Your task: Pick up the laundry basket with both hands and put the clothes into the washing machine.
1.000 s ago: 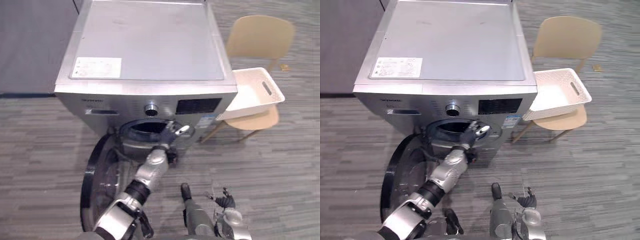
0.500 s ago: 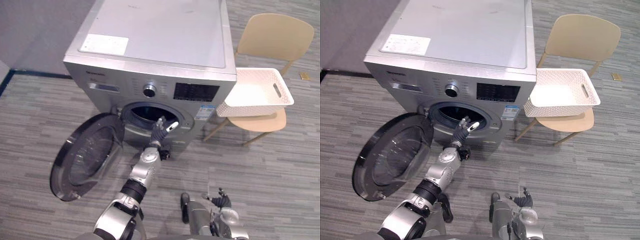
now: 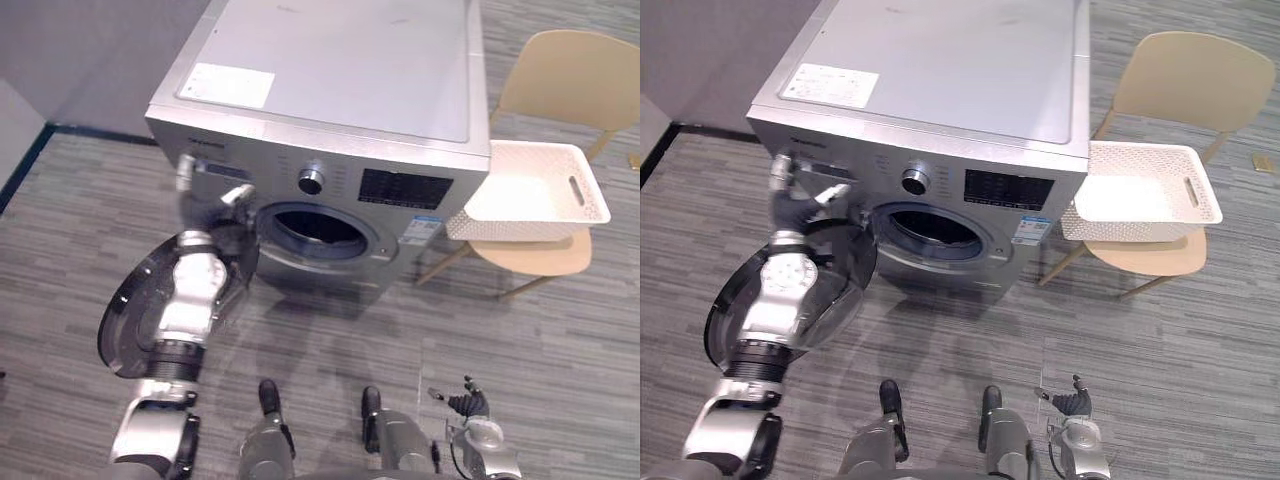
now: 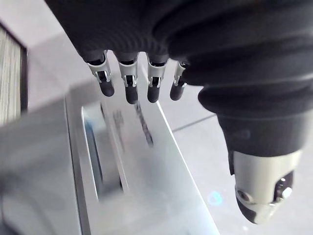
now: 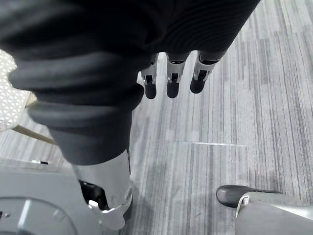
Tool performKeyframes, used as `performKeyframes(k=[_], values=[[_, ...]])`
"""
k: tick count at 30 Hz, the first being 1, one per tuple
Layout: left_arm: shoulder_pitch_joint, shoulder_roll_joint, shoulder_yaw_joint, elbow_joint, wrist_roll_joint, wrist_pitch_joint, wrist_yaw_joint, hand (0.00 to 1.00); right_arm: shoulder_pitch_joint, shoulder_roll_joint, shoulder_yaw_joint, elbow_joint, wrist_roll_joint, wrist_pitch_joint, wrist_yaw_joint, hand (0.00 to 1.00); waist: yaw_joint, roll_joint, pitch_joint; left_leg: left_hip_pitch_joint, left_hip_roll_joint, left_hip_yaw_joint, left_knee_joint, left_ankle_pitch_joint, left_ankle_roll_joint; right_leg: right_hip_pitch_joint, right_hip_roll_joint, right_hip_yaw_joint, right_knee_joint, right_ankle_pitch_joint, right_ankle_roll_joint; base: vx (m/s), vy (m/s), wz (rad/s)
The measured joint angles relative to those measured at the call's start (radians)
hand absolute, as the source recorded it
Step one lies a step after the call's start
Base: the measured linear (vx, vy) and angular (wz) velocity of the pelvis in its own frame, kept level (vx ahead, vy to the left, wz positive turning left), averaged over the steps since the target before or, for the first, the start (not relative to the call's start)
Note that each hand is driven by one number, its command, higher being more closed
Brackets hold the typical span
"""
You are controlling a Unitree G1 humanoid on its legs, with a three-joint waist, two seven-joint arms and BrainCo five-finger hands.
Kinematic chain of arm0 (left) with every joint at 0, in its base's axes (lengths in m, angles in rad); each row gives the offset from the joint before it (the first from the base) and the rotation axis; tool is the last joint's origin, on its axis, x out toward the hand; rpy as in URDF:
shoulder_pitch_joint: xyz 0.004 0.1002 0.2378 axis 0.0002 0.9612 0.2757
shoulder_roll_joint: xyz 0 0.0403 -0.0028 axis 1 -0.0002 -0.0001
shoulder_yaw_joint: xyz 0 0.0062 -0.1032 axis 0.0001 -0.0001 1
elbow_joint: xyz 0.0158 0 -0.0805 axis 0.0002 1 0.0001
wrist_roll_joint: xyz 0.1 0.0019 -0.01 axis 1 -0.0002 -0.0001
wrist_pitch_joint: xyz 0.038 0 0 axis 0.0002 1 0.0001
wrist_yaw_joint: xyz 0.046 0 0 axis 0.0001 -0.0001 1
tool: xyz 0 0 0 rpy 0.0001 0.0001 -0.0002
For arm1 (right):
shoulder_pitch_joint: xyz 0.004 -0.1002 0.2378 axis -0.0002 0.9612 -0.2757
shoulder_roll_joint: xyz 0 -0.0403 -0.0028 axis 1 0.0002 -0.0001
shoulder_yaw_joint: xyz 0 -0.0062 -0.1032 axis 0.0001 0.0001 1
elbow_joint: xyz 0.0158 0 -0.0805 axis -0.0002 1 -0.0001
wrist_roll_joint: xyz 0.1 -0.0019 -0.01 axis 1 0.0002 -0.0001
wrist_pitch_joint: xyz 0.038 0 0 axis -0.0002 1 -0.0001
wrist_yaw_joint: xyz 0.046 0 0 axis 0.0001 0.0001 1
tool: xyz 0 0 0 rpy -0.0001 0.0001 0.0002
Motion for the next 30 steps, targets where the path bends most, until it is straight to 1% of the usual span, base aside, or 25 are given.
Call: performKeyframes(k=[1,2,4,7,9,10,12,13,14,16,17,19,21,22,24,25,27,28,30], values=[[-0.007,0.031,0.02,0.024,0.015,0.008,-0.001,0.0,-0.004,0.0,0.008,-0.01,0.0,-0.002,0.008,0.0,0.005,-0.002,-0.001,-0.01,-0.001,0.0,0.001,0.0,0.0,-0.001,0.0,0.001,-0.017,0.011,0.0,0.03,0.056,0.01],[-0.035,0.058,0.032,0.069,0.028,0.021,-0.002,0.0,-0.005,0.0,0.011,-0.019,0.0,-0.008,0.017,0.0,0.017,-0.004,-0.002,-0.02,0.0,0.0,0.001,0.0,0.0,-0.003,0.001,0.002,-0.034,0.022,0.001,0.03,0.063,-0.02],[-0.07,0.079,0.066,0.133,0.031,0.034,-0.002,0.0,-0.005,0.001,0.026,-0.037,0.0,-0.011,0.019,0.0,0.026,-0.01,-0.006,-0.03,0.002,0.003,0.003,0.0,0.0,-0.005,0.005,0.005,-0.056,0.038,0.0,-0.01,0.035,-0.07],[-0.098,0.121,0.08,0.212,0.03,0.039,-0.004,0.0,-0.004,0.002,0.046,-0.056,0.0,-0.019,0.02,0.0,0.026,-0.027,-0.015,-0.05,0.006,0.013,0.016,-0.006,0.007,-0.015,0.009,0.009,-0.078,0.057,0.0,-0.03,0.023,-0.11],[-0.152,0.147,0.08,0.283,0.031,0.052,-0.012,0.0,-0.005,0.003,0.051,-0.081,0.001,-0.019,0.021,0.0,0.03,-0.043,-0.017,-0.093,0.019,0.018,0.045,-0.013,0.012,-0.037,0.017,0.014,-0.1,0.082,-0.001,-0.06,0.023,-0.1],[-0.168,0.155,0.081,0.302,0.032,0.058,-0.022,0.0,-0.006,0.003,0.056,-0.086,0.002,-0.019,0.021,0.0,0.032,-0.049,-0.017,-0.105,0.023,0.02,0.056,-0.016,0.012,-0.044,0.021,0.017,-0.107,0.09,-0.002,-0.08,0.02,-0.16],[-0.207,0.175,0.081,0.368,0.051,0.072,-0.068,0.0,-0.006,0.008,0.065,-0.096,0.005,-0.019,0.033,0.0,0.036,-0.071,-0.01,-0.138,0.043,0.022,0.105,-0.034,0.011,-0.05,0.036,0.03,-0.131,0.115,-0.006,-0.08,0.011,-0.22],[-0.214,0.176,0.081,0.382,0.058,0.075,-0.08,0.0,-0.005,0.009,0.065,-0.099,0.01,-0.019,0.038,0.0,0.038,-0.074,-0.008,-0.145,0.049,0.022,0.117,-0.04,0.01,-0.05,0.039,0.031,-0.136,0.12,-0.007,-0.1,0.012,-0.23],[-0.223,0.176,0.084,0.411,0.076,0.078,-0.113,0.0,-0.003,0.012,0.065,-0.109,0.013,-0.019,0.039,0.0,0.043,-0.079,-0.006,-0.168,0.065,0.021,0.152,-0.054,0.009,-0.057,0.044,0.031,-0.141,0.127,-0.01,-0.09,0.009,-0.16],[-0.223,0.176,0.102,0.438,0.085,0.079,-0.136,0.0,-0.005,0.016,0.065,-0.115,0.016,-0.019,0.04,0.0,0.047,-0.083,0.004,-0.18,0.078,0.021,0.174,-0.061,0.006,-0.059,0.054,0.033,-0.147,0.134,-0.015,-0.07,-0.016,-0.13],[-0.222,0.175,0.125,0.462,0.091,0.081,-0.155,0.0,-0.007,0.018,0.065,-0.116,0.021,-0.019,0.041,0.0,0.052,-0.083,0.01,-0.191,0.092,0.021,0.189,-0.067,0.003,-0.059,0.064,0.033,-0.157,0.141,-0.02,-0.06,-0.041,-0.1],[-0.213,0.173,0.177,0.495,0.095,0.092,-0.176,0.0,-0.011,0.021,0.066,-0.119,0.027,-0.019,0.045,0.0,0.056,-0.087,0.02,-0.202,0.101,0.018,0.195,-0.069,0.002,-0.068,0.073,0.033,-0.159,0.144,-0.023,-0.05,-0.045,-0.08],[-0.176,0.148,0.238,0.499,0.094,0.098,-0.19,0.0,-0.015,0.02,0.065,-0.12,0.032,-0.019,0.058,0.0,0.058,-0.086,0.031,-0.204,0.106,0.019,0.196,-0.069,0.002,-0.071,0.076,0.034,-0.159,0.146,-0.026,-0.02,-0.042,-0.05],[-0.154,0.11,0.288,0.497,0.08,0.094,-0.194,0.0,-0.015,0.021,0.065,-0.12,0.032,-0.018,0.059,0.0,0.063,-0.084,0.034,-0.204,0.106,0.019,0.196,-0.069,0.002,-0.071,0.077,0.034,-0.159,0.146,-0.026,0.0,0.0,0.0],[-0.123,0.065,0.298,0.494,0.058,0.093,-0.194,0.0,-0.016,0.022,0.065,-0.12,0.032,-0.017,0.06,0.0,0.076,-0.082,0.035,-0.202,0.106,0.021,0.196,-0.068,0.002,-0.07,0.077,0.035,-0.157,0.146,-0.026,0.05,-0.013,0.01],[-0.097,0.043,0.307,0.482,0.049,0.074,-0.194,0.0,-0.021,0.021,0.064,-0.12,0.032,-0.016,0.06,0.0,0.081,-0.075,0.04,-0.196,0.105,0.019,0.198,-0.068,0.002,-0.06,0.076,0.033,-0.157,0.146,-0.026,0.06,-0.002,0.07],[-0.059,0.004,0.318,0.483,0.021,0.067,-0.198,0.0,-0.031,0.021,0.064,-0.122,0.032,-0.015,0.06,0.0,0.08,-0.064,0.046,-0.176,0.098,0.018,0.192,-0.069,0.003,-0.043,0.071,0.032,-0.157,0.141,-0.023,0.05,0.006,0.07],[-0.034,-0.031,0.323,0.48,0.018,0.06,-0.195,0.0,-0.04,0.019,0.064,-0.123,0.031,-0.013,0.06,0.0,0.082,-0.054,0.05,-0.163,0.093,0.019,0.186,-0.069,0.003,-0.033,0.067,0.032,-0.157,0.139,-0.021,0.0,0.0,0.0],[0.012,-0.09,0.319,0.474,-0.02,0.049,-0.198,0.0,-0.058,0.02,0.064,-0.122,0.027,-0.005,0.06,0.0,0.083,-0.041,0.054,-0.143,0.088,0.025,0.175,-0.069,0.003,-0.021,0.061,0.033,-0.156,0.135,-0.018,0.0,0.0,0.0]])
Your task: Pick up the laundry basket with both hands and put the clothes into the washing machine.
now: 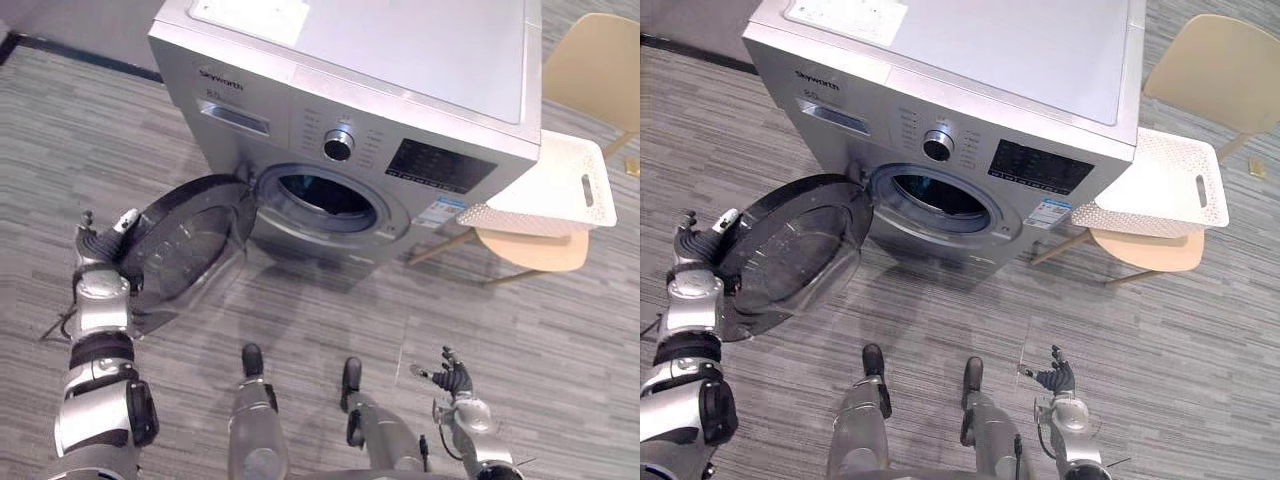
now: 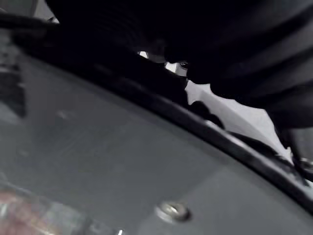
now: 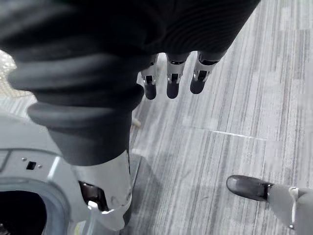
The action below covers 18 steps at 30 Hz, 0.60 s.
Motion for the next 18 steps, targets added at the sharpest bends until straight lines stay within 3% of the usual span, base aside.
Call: performKeyframes(k=[4,8,9,11,13,15,18], values=[[0.065,-0.085,-0.069,-0.017,-0.028,-0.022,-0.003,0.0,-0.001,-0.004,-0.007,0.0,-0.017,0.014,0.0,0.0,-0.001,0.023,-0.011,0.034,-0.019,0.001,-0.031,0.001,0.001,0.019,-0.013,-0.001,0.004,-0.01,0.009,0.0,0.013,0.04],[0.151,-0.186,-0.22,-0.072,-0.087,-0.042,-0.003,0.0,0.002,-0.008,-0.013,0.0,-0.029,0.018,0.0,0.0,-0.002,0.059,-0.031,0.064,-0.051,0.013,-0.064,0.007,0.008,0.022,-0.036,0.007,0.018,-0.021,0.023,0.01,0.029,0.01],[0.183,-0.227,-0.305,-0.099,-0.116,-0.047,-0.004,0.0,-0.002,-0.008,-0.023,0.003,-0.038,0.02,-0.001,0.0,-0.002,0.072,-0.037,0.08,-0.066,0.024,-0.081,0.012,0.015,0.022,-0.048,0.021,0.018,-0.021,0.03,0.01,0.054,-0.09],[0.203,-0.259,-0.392,-0.121,-0.138,-0.062,-0.005,0.0,-0.007,-0.009,-0.024,0.01,-0.04,0.021,-0.002,0.0,-0.006,0.08,-0.041,0.094,-0.084,0.033,-0.1,0.018,0.019,0.018,-0.062,0.031,0.015,-0.019,0.038,-0.01,0.063,-0.11],[0.201,-0.288,-0.474,-0.139,-0.158,-0.063,-0.023,0.0,-0.014,-0.01,-0.027,0.037,-0.048,0.025,-0.004,0.0,-0.015,0.085,-0.043,0.101,-0.096,0.042,-0.112,0.02,0.02,0.015,-0.071,0.042,0.007,-0.014,0.047,-0.03,0.073,-0.07],[0.176,-0.32,-0.511,-0.141,-0.189,-0.062,-0.01,0.0,-0.034,-0.012,-0.031,0.069,-0.049,0.029,-0.008,0.0,-0.052,0.093,-0.038,0.105,-0.118,0.056,-0.146,0.03,0.021,0.004,-0.086,0.06,-0.015,0.003,0.061,-0.03,0.06,-0.12],[0.111,-0.33,-0.544,-0.133,-0.217,-0.045,0.006,0.0,-0.039,-0.018,-0.041,0.08,-0.049,0.031,-0.025,0.0,-0.075,0.108,-0.029,0.106,-0.139,0.08,-0.183,0.039,0.017,-0.023,-0.098,0.091,-0.036,0.031,0.068,-0.03,0.05,-0.29]])
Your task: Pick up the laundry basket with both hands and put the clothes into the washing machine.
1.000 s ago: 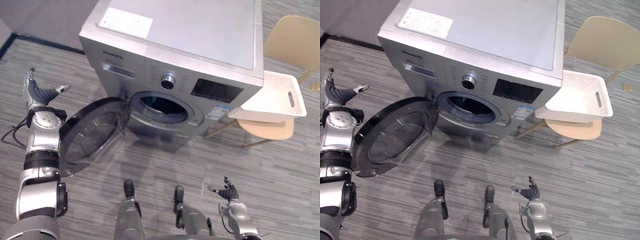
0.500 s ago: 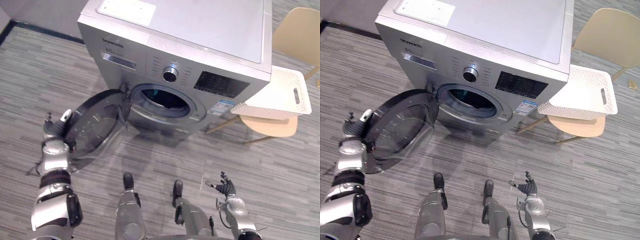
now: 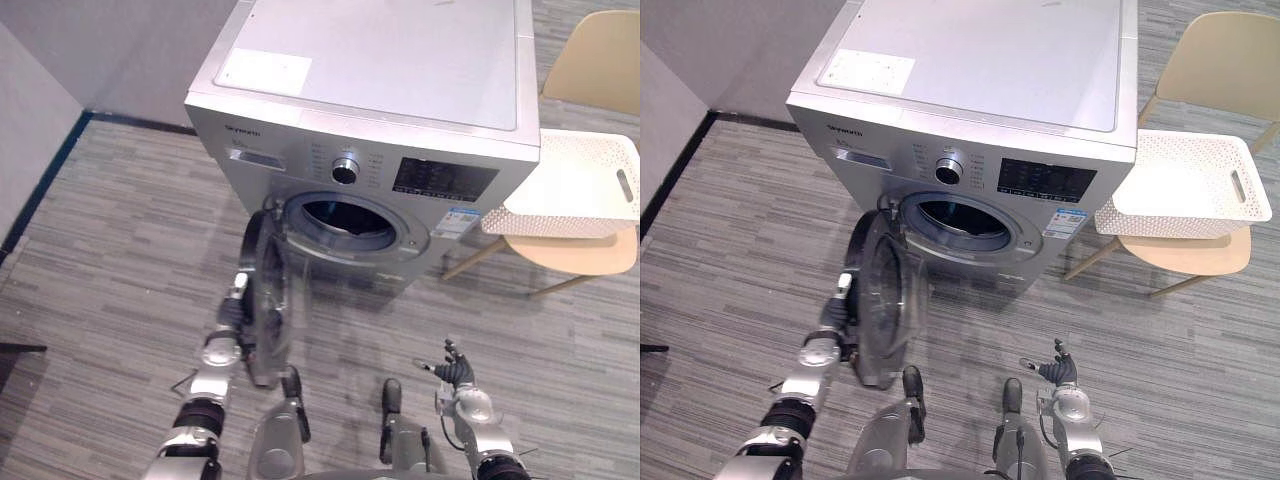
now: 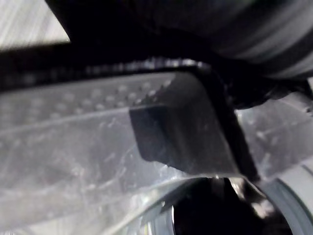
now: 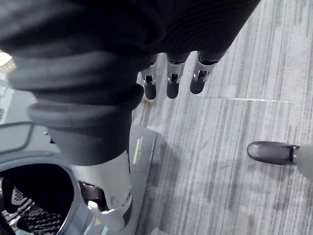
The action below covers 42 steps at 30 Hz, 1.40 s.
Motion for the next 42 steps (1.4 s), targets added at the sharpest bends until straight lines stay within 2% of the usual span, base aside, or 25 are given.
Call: performKeyframes(k=[2,4,6,7,9,11,14,20,21,22,23,26,30,32,33,35,37,39,40,42], values=[[-0.088,0.026,-0.009,0.023,-0.019,0.02,0.02,0.0,0.0,-0.007,-0.004,-0.001,0.0,0.001,-0.004,0.0,-0.032,0.004,0.023,0.0,-0.005,0.041,-0.02,0.008,-0.002,-0.029,-0.003,0.048,-0.018,0.028,0.004,-0.02,0.021,-0.52],[-0.189,0.072,-0.011,0.072,-0.028,0.037,0.029,0.0,0.003,-0.013,-0.003,-0.019,0.0,0.002,-0.008,0.0,-0.05,0.0,0.056,-0.002,-0.01,0.082,-0.024,0.008,-0.001,-0.057,-0.002,0.09,-0.018,0.038,0.001,-0.02,0.012,-0.61],[-0.312,0.133,-0.003,0.125,-0.026,0.059,0.038,0.0,0.006,-0.013,0.003,-0.068,0.0,0.002,-0.019,0.0,-0.073,-0.01,0.08,-0.03,-0.003,0.124,-0.022,0.008,-0.001,-0.105,0.002,0.133,-0.018,0.053,0.004,-0.03,-0.018,-0.62],[-0.398,0.188,0.005,0.149,-0.023,0.067,0.04,0.0,0.009,-0.007,0.004,-0.114,0.0,0.001,-0.024,0.0,-0.083,-0.025,0.1,-0.054,0.005,0.153,-0.006,0.008,-0.001,-0.138,0.007,0.16,-0.02,0.069,0.001,-0.03,-0.064,-0.54],[-0.526,0.275,0.022,0.174,-0.014,0.11,0.034,0.0,0.018,0.006,0.003,-0.184,0.001,-0.006,-0.037,0.0,-0.099,-0.046,0.135,-0.092,0.029,0.177,0.044,-0.003,0.016,-0.164,0.02,0.185,-0.038,0.097,0.004,-0.02,-0.07,-0.45],[-0.523,0.272,0.044,0.188,-0.007,0.12,0.035,0.0,0.05,0.01,0.011,-0.243,0.002,-0.018,-0.046,0.0,-0.095,-0.053,0.148,-0.127,0.069,0.19,0.114,-0.032,0.023,-0.175,0.034,0.194,-0.043,0.106,-0.001,0.02,-0.071,-0.25],[-0.537,0.273,0.065,0.187,-0.005,0.124,0.036,0.0,0.081,0.016,0.023,-0.306,0.005,-0.029,-0.049,0.0,-0.093,-0.059,0.156,-0.161,0.098,0.18,0.159,-0.047,0.02,-0.186,0.051,0.184,-0.042,0.109,-0.006,0.0,-0.077,-0.02],[-0.518,0.265,0.086,0.135,-0.006,0.1,0.037,0.0,0.103,0.02,0.054,-0.316,0.014,-0.046,-0.05,0.0,-0.092,-0.063,0.159,-0.176,0.102,0.13,0.157,-0.044,0.018,-0.184,0.057,0.139,-0.014,0.091,-0.02,-0.02,-0.037,0.18],[-0.463,0.254,0.087,0.057,-0.006,0.075,0.042,0.0,0.11,0.021,0.06,-0.316,0.014,-0.045,-0.05,0.0,-0.092,-0.062,0.159,-0.17,0.097,0.105,0.149,-0.034,0.019,-0.171,0.057,0.121,-0.005,0.08,-0.023,0.01,-0.022,0.42],[-0.389,0.228,0.086,-0.02,-0.005,0.04,0.046,0.0,0.12,0.023,0.061,-0.315,0.014,-0.044,-0.05,0.0,-0.087,-0.06,0.16,-0.151,0.09,0.084,0.142,-0.032,0.017,-0.148,0.057,0.098,0.009,0.061,-0.025,0.04,-0.012,0.46],[-0.351,0.21,0.086,-0.047,-0.006,0.025,0.049,0.0,0.123,0.023,0.061,-0.312,0.014,-0.043,-0.05,0.0,-0.082,-0.06,0.159,-0.136,0.089,0.077,0.135,-0.029,0.016,-0.134,0.056,0.087,0.019,0.051,-0.028,0.08,-0.014,0.46],[-0.099,0.102,0.085,-0.149,-0.009,-0.014,0.059,0.0,0.128,0.02,0.059,-0.299,0.013,-0.041,-0.051,0.0,-0.036,-0.056,0.153,-0.039,0.072,0.045,0.092,-0.025,0.015,-0.061,0.052,0.039,0.102,-0.036,-0.031,0.08,-0.01,0.43],[0.203,0.024,0.102,-0.16,-0.076,-0.015,0.027,0.0,0.125,0.022,0.038,-0.244,0.011,-0.017,-0.05,0.0,0.0,-0.042,0.098,0.024,0.049,-0.013,0.062,-0.023,0.01,-0.006,0.026,-0.024,0.184,-0.126,-0.033,0.16,-0.025,0.59],[0.353,0.004,0.154,-0.157,-0.105,-0.015,-0.012,0.0,0.126,0.018,0.004,-0.19,0.01,-0.007,-0.047,0.0,0.022,-0.03,0.053,0.052,0.033,-0.059,0.066,-0.023,0.01,0.054,0.001,-0.088,0.218,-0.181,-0.033,0.17,-0.038,0.87],[0.379,0.006,0.168,-0.153,-0.11,-0.016,-0.02,0.0,0.125,0.02,-0.005,-0.181,0.01,-0.004,-0.046,0.0,0.024,-0.028,0.052,0.065,0.03,-0.068,0.073,-0.025,0.01,0.08,-0.002,-0.105,0.222,-0.193,-0.036,0.16,-0.024,0.89],[0.434,0.014,0.244,-0.085,-0.11,-0.017,-0.047,0.0,0.118,0.019,-0.019,-0.143,0.01,-0.005,-0.042,0.0,0.053,-0.023,0.035,0.076,0.04,-0.083,0.156,-0.057,0.008,0.153,-0.016,-0.16,0.243,-0.236,-0.04,0.06,-0.016,0.68],[0.45,0.015,0.288,0.002,-0.098,-0.015,-0.052,0.0,0.111,0.013,-0.032,-0.114,0.009,-0.006,-0.041,0.0,0.073,-0.01,0.007,0.069,0.049,-0.085,0.209,-0.087,0.007,0.171,-0.016,-0.181,0.266,-0.261,-0.041,0.01,-0.027,0.36],[0.464,0.004,0.323,0.087,-0.058,-0.013,-0.054,0.0,0.105,0.01,-0.058,-0.084,0.009,-0.005,-0.04,0.0,0.073,0.008,-0.023,0.055,0.055,-0.077,0.232,-0.105,0.016,0.181,-0.022,-0.214,0.277,-0.276,-0.038,-0.01,-0.008,0.41],[0.469,0.001,0.328,0.11,-0.042,-0.012,-0.054,0.0,0.098,0.01,-0.068,-0.066,0.009,-0.004,-0.039,0.0,0.073,0.011,-0.028,0.052,0.055,-0.069,0.231,-0.11,0.019,0.183,-0.028,-0.228,0.282,-0.281,-0.036,-0.02,0.028,0.42],[0.469,-0.007,0.345,0.146,-0.018,-0.005,-0.053,0.0,0.086,0.01,-0.081,-0.031,0.009,-0.003,-0.039,0.0,0.072,0.013,-0.033,0.036,0.066,-0.012,0.244,-0.135,0.046,0.192,-0.038,-0.265,0.277,-0.289,-0.03,-0.01,0.03,0.48]])
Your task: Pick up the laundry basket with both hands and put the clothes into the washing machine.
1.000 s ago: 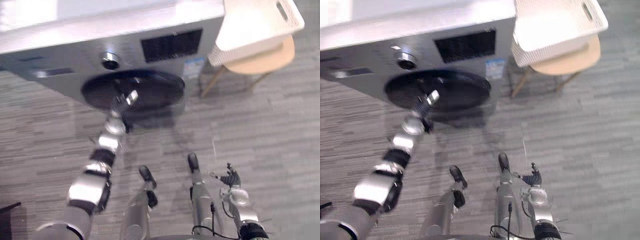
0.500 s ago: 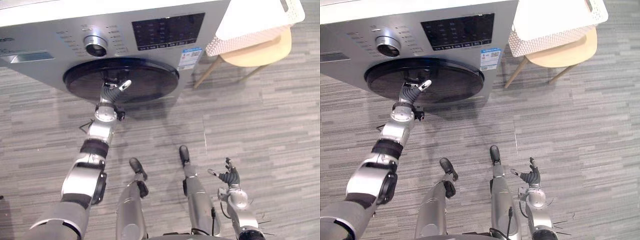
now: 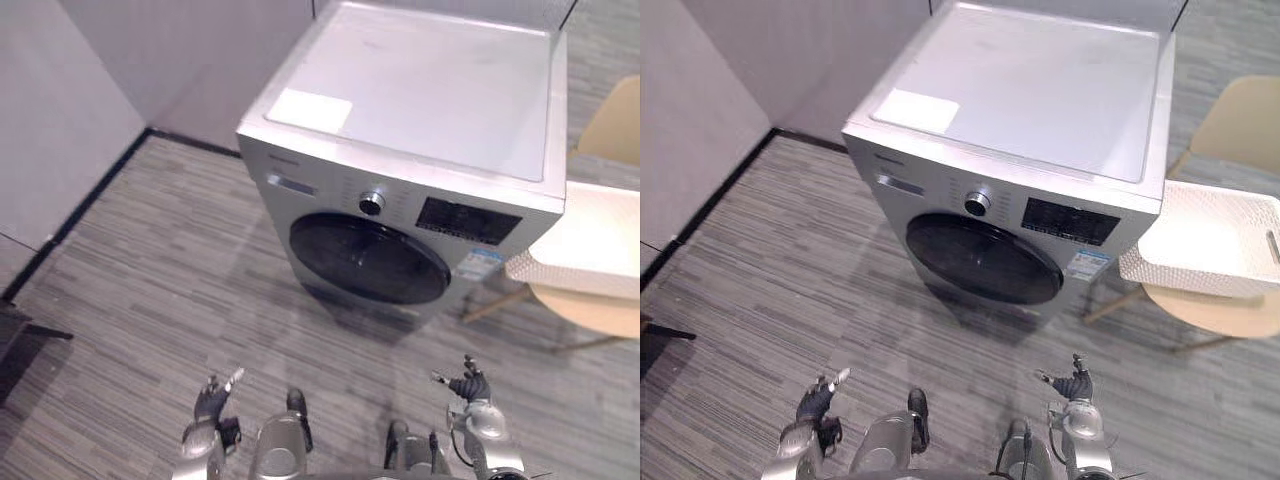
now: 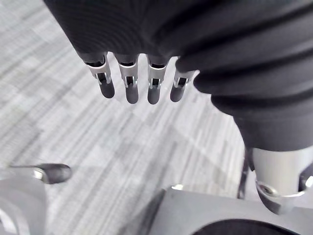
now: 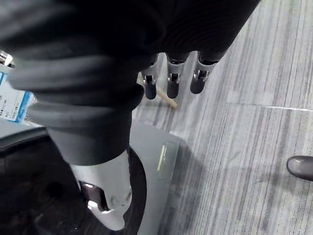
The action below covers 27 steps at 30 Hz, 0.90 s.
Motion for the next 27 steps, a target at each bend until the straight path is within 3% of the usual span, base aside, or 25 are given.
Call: performKeyframes(k=[1,2,4,5,6,7,10,11,12,13,16,18,19,20,21,22,23,24,26,27], values=[[-0.001,0.0,0.001,0.014,0.009,0.003,0.0,0.0,0.006,0.0,-0.01,0.021,0.0,0.002,0.0,0.0,-0.002,-0.009,-0.006,-0.004,0.013,0.042,0.008,-0.004,0.006,0.008,-0.009,-0.025,-0.011,-0.006,0.007,0.04,0.048,0.73],[-0.001,-0.001,0.005,0.034,0.024,0.006,0.0,0.0,0.011,0.001,-0.016,0.048,0.0,0.007,0.001,0.0,-0.002,-0.001,-0.023,-0.012,0.014,0.065,0.01,-0.004,0.006,0.024,-0.021,-0.053,-0.028,-0.009,0.019,0.1,0.08,0.88],[-0.002,-0.003,0.016,0.057,0.025,0.01,0.0,0.0,0.003,-0.002,-0.018,0.099,-0.001,0.01,0.002,0.0,0.001,-0.029,-0.023,-0.018,-0.015,0.053,0.011,-0.016,0.012,0.048,-0.031,-0.076,-0.062,-0.015,0.033,0.13,0.087,0.64],[0.002,-0.001,0.019,0.069,0.025,0.011,0.0,0.0,0.0,0.001,-0.018,0.114,-0.01,0.01,0.003,0.0,0.001,-0.025,-0.036,-0.029,-0.03,0.038,0.026,-0.033,0.016,0.073,-0.039,-0.081,-0.082,-0.021,0.044,0.28,0.161,0.61],[0.009,-0.003,0.023,0.077,0.025,0.012,0.0,0.0,-0.001,0.011,-0.017,0.123,-0.017,0.013,0.011,0.0,0.003,-0.057,-0.041,-0.051,-0.052,0.02,0.084,-0.084,0.026,0.097,-0.067,-0.104,-0.091,-0.034,0.077,0.32,0.161,0.61],[0.011,-0.003,0.026,0.078,0.024,0.012,0.0,0.0,-0.002,0.012,-0.017,0.125,-0.018,0.017,0.015,0.0,0.006,-0.058,-0.048,-0.052,-0.063,0.01,0.103,-0.11,0.025,0.109,-0.074,-0.106,-0.079,-0.029,0.097,0.37,0.172,0.62],[0.029,-0.007,0.023,0.091,0.022,0.013,0.002,0.0,-0.018,0.012,-0.009,0.15,-0.019,0.026,0.022,0.0,0.005,-0.065,-0.062,-0.041,-0.097,-0.073,0.162,-0.177,0.041,0.023,-0.13,-0.049,0.252,0.04,0.094,0.36,0.167,0.75],[0.028,-0.005,0.023,0.086,0.02,0.013,0.003,0.0,-0.019,0.015,0.001,0.149,-0.023,0.026,0.023,0.0,0.0,-0.067,-0.061,-0.019,-0.11,-0.114,0.163,-0.194,0.051,-0.043,-0.14,0.009,0.421,0.142,0.095,0.43,0.129,1.01],[0.024,-0.009,0.014,0.084,0.017,0.013,0.003,0.0,-0.018,0.021,0.013,0.15,-0.032,0.026,0.024,0.0,-0.001,-0.058,-0.053,0.012,-0.114,-0.155,0.153,-0.212,0.063,-0.108,-0.116,0.087,0.58,0.099,0.091,0.52,0.133,1.15],[0.023,-0.012,0.015,0.08,0.013,0.013,0.005,0.0,-0.019,0.026,0.024,0.148,-0.039,0.026,0.028,0.0,0.0,-0.068,-0.055,0.047,-0.123,-0.188,0.139,-0.224,0.069,-0.148,-0.081,0.121,0.655,0.041,0.049,0.34,0.019,0.93],[0.016,-0.033,0.019,0.063,0.0,0.01,0.007,0.0,-0.013,0.037,0.042,0.106,-0.039,0.026,0.041,0.0,-0.001,-0.058,-0.049,0.171,-0.139,-0.299,0.053,-0.233,0.064,-0.265,0.029,0.139,0.619,-0.05,-0.02,0.5,-0.058,1.12],[-0.017,-0.053,0.039,0.065,-0.01,0.009,0.009,0.0,-0.011,0.037,0.042,0.067,-0.038,0.026,0.041,0.0,-0.007,-0.052,-0.045,0.21,-0.144,-0.399,0.019,-0.233,0.063,-0.359,0.098,0.188,0.491,-0.051,-0.024,0.45,-0.189,1.71],[-0.042,-0.068,0.051,0.068,-0.017,0.008,0.01,0.0,0.001,0.039,0.076,0.067,-0.039,0.031,0.067,0.0,-0.028,-0.05,-0.043,0.218,-0.15,-0.474,0.019,-0.238,0.054,-0.384,0.127,0.257,0.356,-0.028,-0.002,0.45,-0.243,2.2],[-0.048,-0.077,0.051,0.068,-0.017,0.007,0.01,0.0,0.011,0.052,0.081,0.066,-0.038,0.031,0.067,0.0,-0.038,-0.051,-0.043,0.222,-0.155,-0.509,0.028,-0.249,0.034,-0.381,0.135,0.295,0.278,-0.009,0.012,0.45,-0.283,2.3],[-0.048,-0.079,0.051,0.066,-0.017,0.005,0.01,0.0,0.026,0.07,0.089,0.067,-0.038,0.035,0.071,0.0,-0.044,-0.071,-0.045,0.234,-0.172,-0.554,0.042,-0.279,-0.006,-0.363,0.123,0.348,0.179,0.057,0.013,0.42,-0.322,2.02],[-0.043,-0.104,0.053,0.077,-0.017,0.001,0.01,0.0,0.03,0.066,0.107,0.068,-0.041,0.046,0.09,0.0,-0.044,-0.061,-0.036,0.249,-0.164,-0.599,0.087,-0.321,-0.028,-0.348,0.116,0.323,0.252,0.11,-0.025,0.48,-0.36,1.86],[-0.036,-0.117,0.068,0.073,-0.017,-0.002,0.011,0.0,0.009,0.068,0.13,0.068,-0.039,0.044,0.104,0.0,-0.045,-0.033,-0.046,0.205,-0.13,-0.576,0.193,-0.316,-0.039,-0.327,0.11,0.259,0.265,0.077,-0.052,0.36,-0.277,1.32],[-0.033,-0.121,0.079,0.073,-0.017,-0.002,0.016,0.0,-0.006,0.074,0.131,0.064,-0.039,0.041,0.103,0.0,-0.058,-0.024,-0.05,0.175,-0.112,-0.545,0.26,-0.309,-0.05,-0.312,0.111,0.23,0.264,0.067,-0.06,0.33,-0.223,0.86],[-0.038,-0.136,0.128,0.071,-0.014,-0.001,0.024,0.0,-0.022,0.081,0.131,0.043,-0.04,0.024,0.095,0.0,-0.055,-0.008,-0.051,0.116,0.02,-0.327,0.431,-0.262,-0.097,-0.219,0.145,0.156,0.235,0.045,-0.089,0.26,-0.154,0.6],[-0.043,-0.132,0.128,0.069,-0.014,0.0,0.024,0.0,-0.019,0.079,0.128,0.044,-0.041,0.026,0.093,0.0,-0.058,-0.009,-0.046,0.109,0.045,-0.28,0.448,-0.242,-0.097,-0.196,0.144,0.139,0.218,0.044,-0.089,0.18,-0.08,0.65]])
